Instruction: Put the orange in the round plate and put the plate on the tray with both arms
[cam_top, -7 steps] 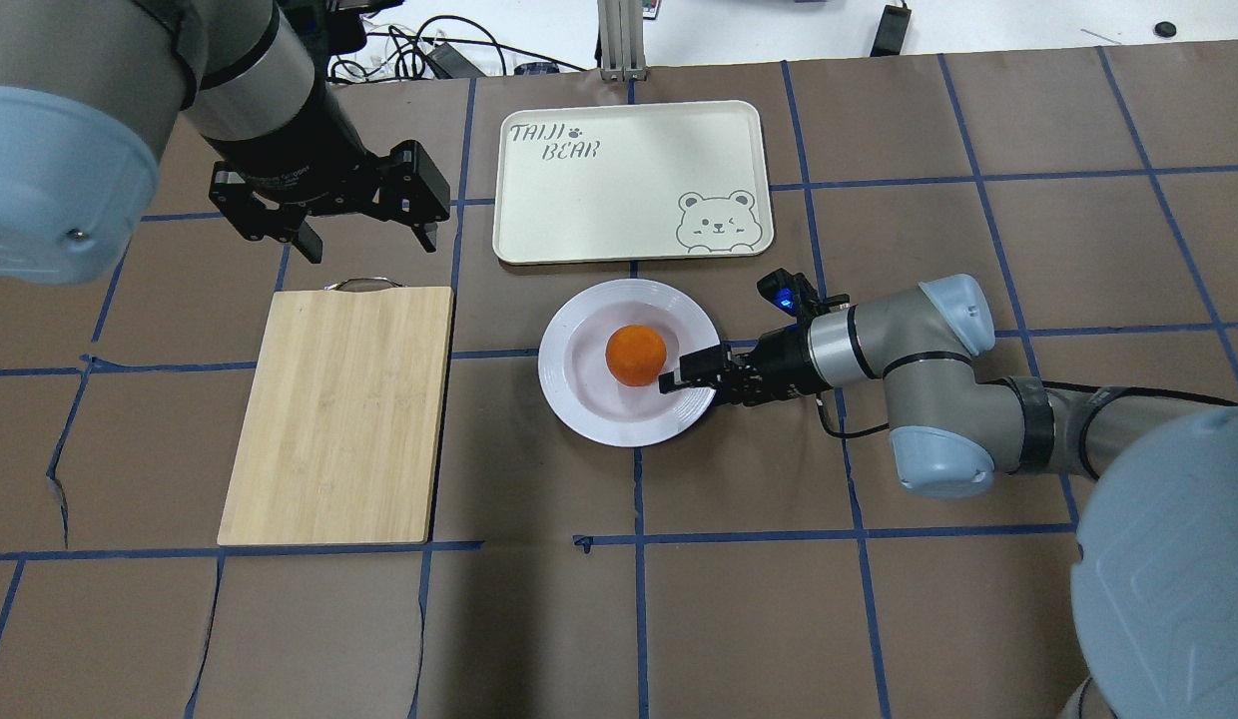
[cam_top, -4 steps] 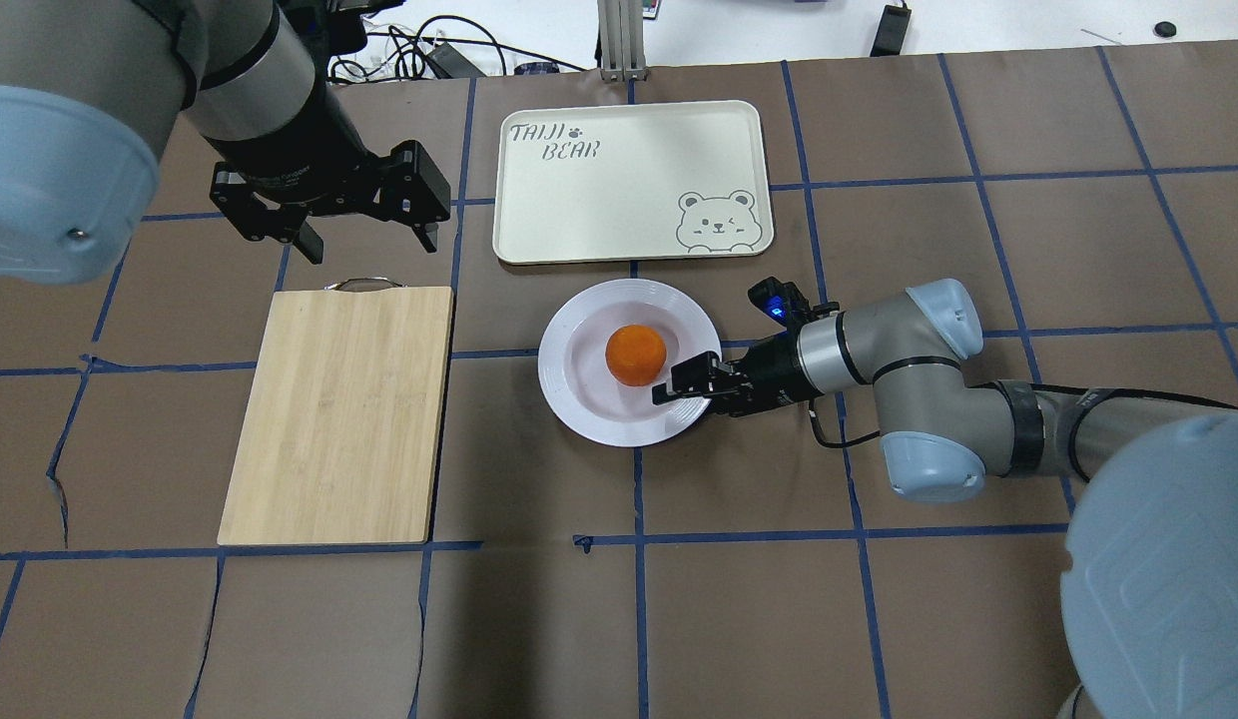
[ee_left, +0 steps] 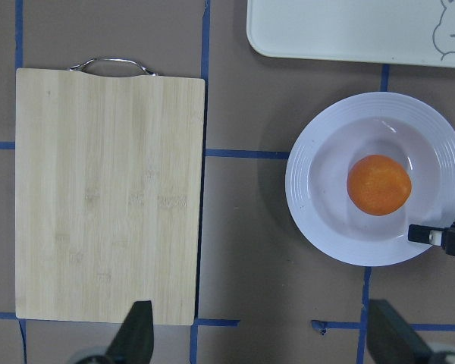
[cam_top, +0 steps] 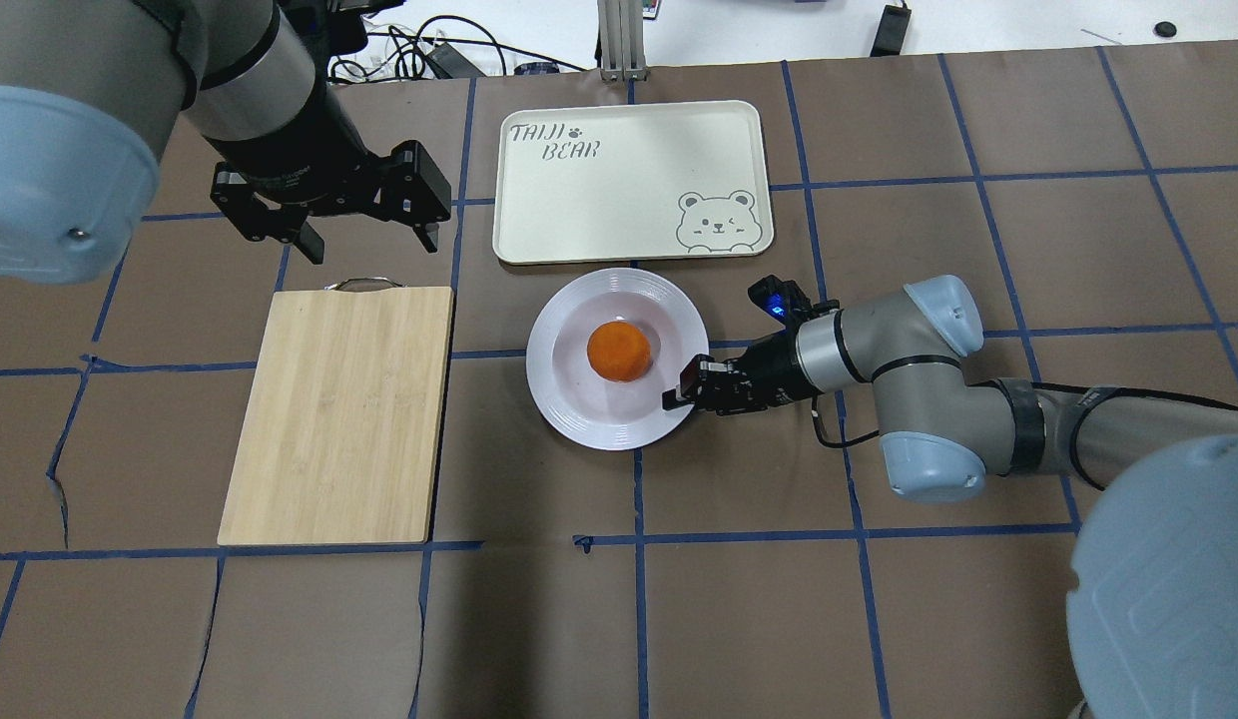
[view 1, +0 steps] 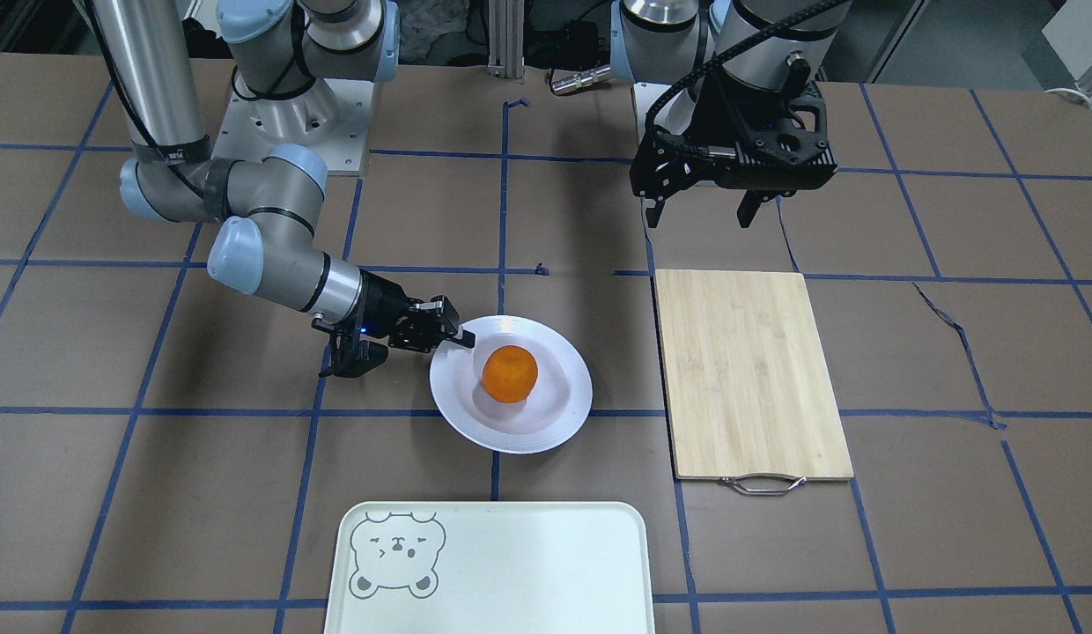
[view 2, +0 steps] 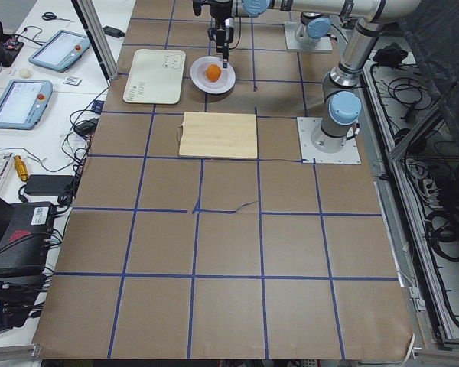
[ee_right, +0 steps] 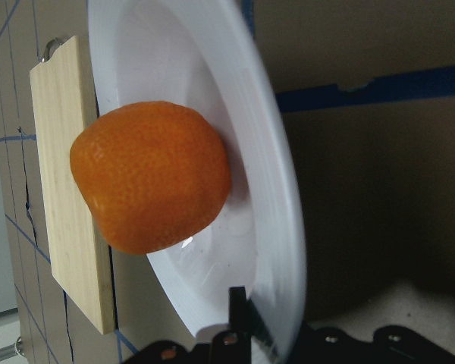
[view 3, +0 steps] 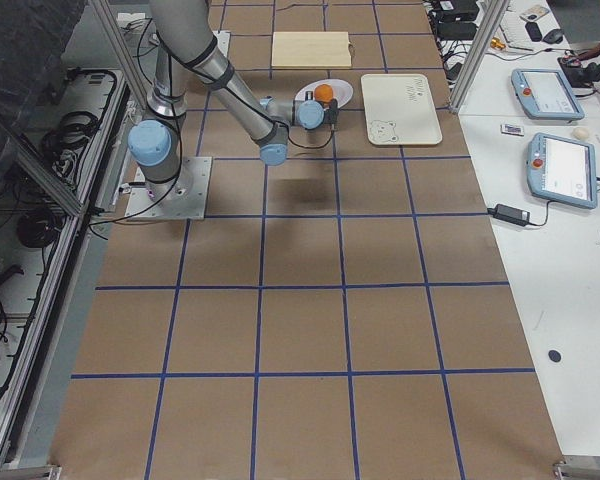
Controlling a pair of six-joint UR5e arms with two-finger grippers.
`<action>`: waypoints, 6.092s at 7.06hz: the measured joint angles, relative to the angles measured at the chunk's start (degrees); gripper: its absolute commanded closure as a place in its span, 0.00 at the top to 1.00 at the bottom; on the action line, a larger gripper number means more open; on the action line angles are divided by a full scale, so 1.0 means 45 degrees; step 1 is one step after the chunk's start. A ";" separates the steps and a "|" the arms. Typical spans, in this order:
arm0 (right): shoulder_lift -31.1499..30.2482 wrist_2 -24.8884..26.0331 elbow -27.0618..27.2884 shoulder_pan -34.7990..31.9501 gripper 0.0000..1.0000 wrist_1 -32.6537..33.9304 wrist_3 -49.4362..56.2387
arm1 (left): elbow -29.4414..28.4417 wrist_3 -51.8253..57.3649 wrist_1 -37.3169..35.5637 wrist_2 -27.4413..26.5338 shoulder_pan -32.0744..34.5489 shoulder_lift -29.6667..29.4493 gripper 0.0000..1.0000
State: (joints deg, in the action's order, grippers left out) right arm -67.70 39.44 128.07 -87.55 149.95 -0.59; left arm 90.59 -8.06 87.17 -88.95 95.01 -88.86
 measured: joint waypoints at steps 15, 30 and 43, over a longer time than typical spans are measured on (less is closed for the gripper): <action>0.2313 -0.3000 -0.6426 0.0732 0.00 -0.0648 -0.4906 | -0.0010 -0.0007 -0.0049 -0.0030 -0.0029 -0.0018 1.00; 0.5267 -0.3331 -0.8319 0.0842 0.92 -0.1539 -0.2420 | 0.0006 -0.0006 -0.0054 -0.0059 -0.0039 0.0000 1.00; -0.3903 1.1042 -1.0057 -0.1240 1.00 -1.3817 -0.1977 | -0.0014 -0.0006 -0.0079 -0.0011 -0.0059 0.0000 1.00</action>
State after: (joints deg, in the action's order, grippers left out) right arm -85.27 89.13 82.81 -93.13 87.77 -9.49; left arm 90.53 -8.08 86.81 -89.00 94.75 -88.86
